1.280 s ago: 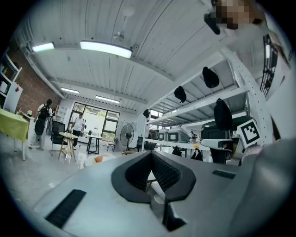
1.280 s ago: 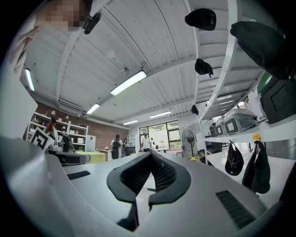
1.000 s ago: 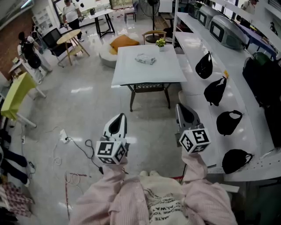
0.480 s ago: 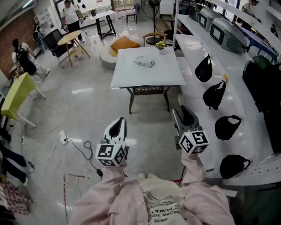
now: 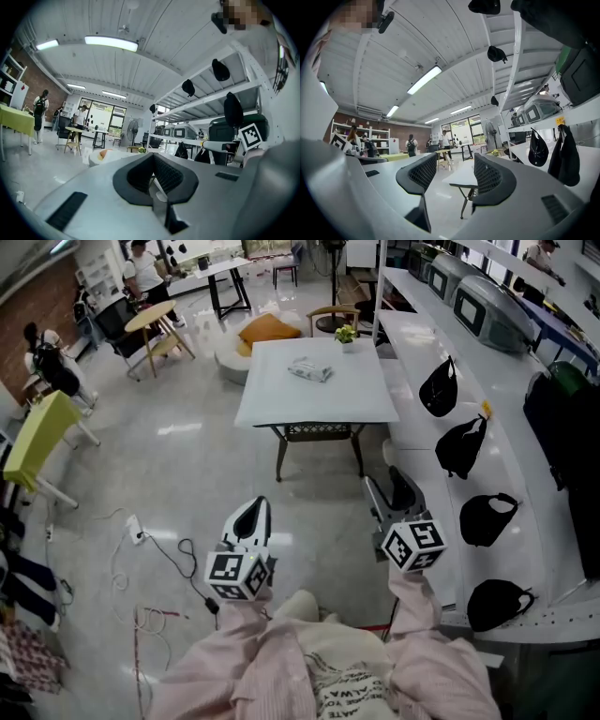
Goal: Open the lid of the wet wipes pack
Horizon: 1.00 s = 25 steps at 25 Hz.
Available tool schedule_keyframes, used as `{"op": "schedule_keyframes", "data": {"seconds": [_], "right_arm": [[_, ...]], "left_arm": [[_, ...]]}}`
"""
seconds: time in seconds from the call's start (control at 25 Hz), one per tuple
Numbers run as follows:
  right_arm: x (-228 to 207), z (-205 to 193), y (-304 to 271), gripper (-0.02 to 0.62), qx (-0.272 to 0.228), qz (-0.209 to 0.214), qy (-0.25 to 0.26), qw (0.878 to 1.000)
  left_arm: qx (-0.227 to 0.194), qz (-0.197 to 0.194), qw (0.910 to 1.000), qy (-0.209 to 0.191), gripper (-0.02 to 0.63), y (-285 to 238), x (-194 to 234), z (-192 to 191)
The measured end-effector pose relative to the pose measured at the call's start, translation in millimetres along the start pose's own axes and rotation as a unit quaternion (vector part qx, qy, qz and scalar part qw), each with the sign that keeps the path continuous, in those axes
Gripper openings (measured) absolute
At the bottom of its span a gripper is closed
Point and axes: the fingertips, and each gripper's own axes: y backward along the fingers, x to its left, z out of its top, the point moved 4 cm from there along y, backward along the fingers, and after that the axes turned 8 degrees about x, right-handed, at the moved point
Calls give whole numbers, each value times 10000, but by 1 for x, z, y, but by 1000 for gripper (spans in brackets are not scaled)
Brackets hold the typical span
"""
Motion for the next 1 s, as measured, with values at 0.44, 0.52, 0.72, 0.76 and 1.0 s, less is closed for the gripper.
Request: {"op": "schedule_keyframes", "data": {"seconds": [0.44, 0.52, 0.72, 0.76, 1.0], "right_arm": [[-32, -6, -63, 218, 106, -20, -89, 9999], [-40, -7, -83, 218, 146, -29, -97, 9998], [-56, -4, -139, 218, 236, -37, -153, 9996], [-58, -2, -151, 218, 255, -37, -158, 9995], [-72, 7, -220, 218, 310, -54, -215, 9993]], "left_arm": [[135, -74, 9998, 106, -2, -72, 30, 0], [162, -91, 9998, 120, -2, -92, 40, 2], [232, -114, 9995, 180, -2, -143, 71, 14], [239, -112, 9995, 191, -2, -152, 78, 17], [318, -116, 9992, 224, -2, -209, 121, 36]]}}
